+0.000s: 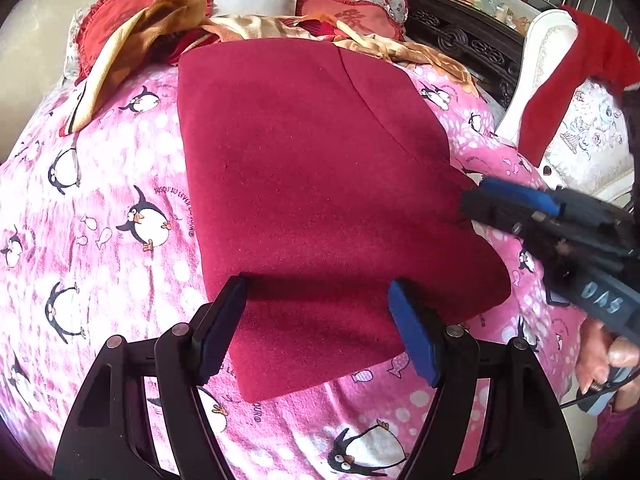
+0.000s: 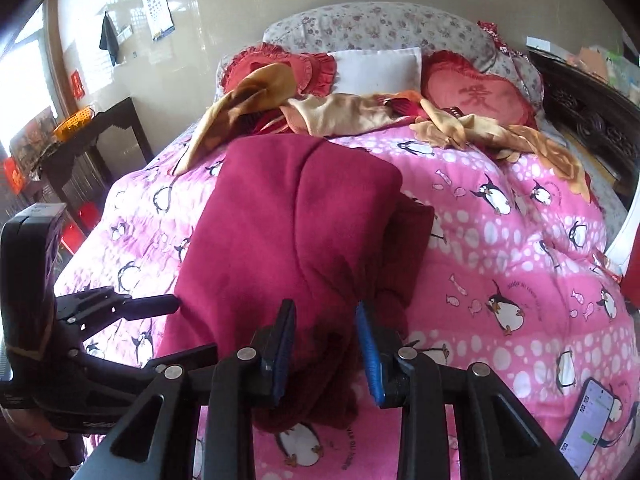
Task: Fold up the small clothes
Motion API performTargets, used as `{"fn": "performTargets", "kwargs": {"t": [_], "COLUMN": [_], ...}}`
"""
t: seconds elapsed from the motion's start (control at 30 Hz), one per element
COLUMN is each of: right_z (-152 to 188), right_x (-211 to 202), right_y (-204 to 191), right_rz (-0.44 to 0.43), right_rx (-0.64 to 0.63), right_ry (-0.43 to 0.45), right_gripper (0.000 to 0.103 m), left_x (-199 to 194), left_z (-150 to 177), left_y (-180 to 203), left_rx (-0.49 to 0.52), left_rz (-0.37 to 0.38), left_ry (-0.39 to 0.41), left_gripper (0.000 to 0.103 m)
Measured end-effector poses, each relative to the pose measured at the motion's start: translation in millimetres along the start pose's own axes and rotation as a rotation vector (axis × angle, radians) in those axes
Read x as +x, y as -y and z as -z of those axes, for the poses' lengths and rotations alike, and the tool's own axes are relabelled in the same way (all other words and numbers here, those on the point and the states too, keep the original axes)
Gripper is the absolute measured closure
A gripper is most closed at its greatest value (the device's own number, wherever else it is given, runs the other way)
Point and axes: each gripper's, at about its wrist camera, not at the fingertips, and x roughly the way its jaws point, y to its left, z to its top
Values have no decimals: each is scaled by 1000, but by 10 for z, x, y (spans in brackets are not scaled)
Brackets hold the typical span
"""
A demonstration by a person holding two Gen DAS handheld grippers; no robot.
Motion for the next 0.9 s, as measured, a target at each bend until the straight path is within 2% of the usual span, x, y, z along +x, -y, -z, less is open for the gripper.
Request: {"fn": "performTargets", "kwargs": {"t": [0.13, 0.23, 0.33, 0.43, 0.5, 0.57, 0.73, 0.9], "right_z": [160, 301, 296, 236, 195, 145, -1, -158], "right_x": [220, 347, 308, 212, 140, 119, 345, 645], "right_y": [60, 191, 208, 238, 296, 398, 603, 691], "right_rz": [69, 20, 6, 1, -14, -46, -122, -194], "right_rx": [16, 98, 116, 137, 170, 220, 278, 269], "right_ry": [-85, -105, -92, -48, -2, 36, 53, 29], "right_gripper": [74, 74, 74, 53, 34, 25, 18, 15], "left_x": [-7, -11, -34, -89, -110, -85, 96, 299], "left_z": [9, 8, -19, -76, -122, -185, -320, -376], "left_y": [-7, -26, -62, -158, -266, -401, -752, -817], "left_rx": [1, -8, -10, -30, -60, -107, -252, -245], "left_rz": [-5, -3, 3, 26, 55, 82, 172, 195], "left_ry": [0, -1, 3, 31, 59, 66, 49, 10], "left_gripper": [30, 30, 30, 30, 30, 30, 30, 29]}}
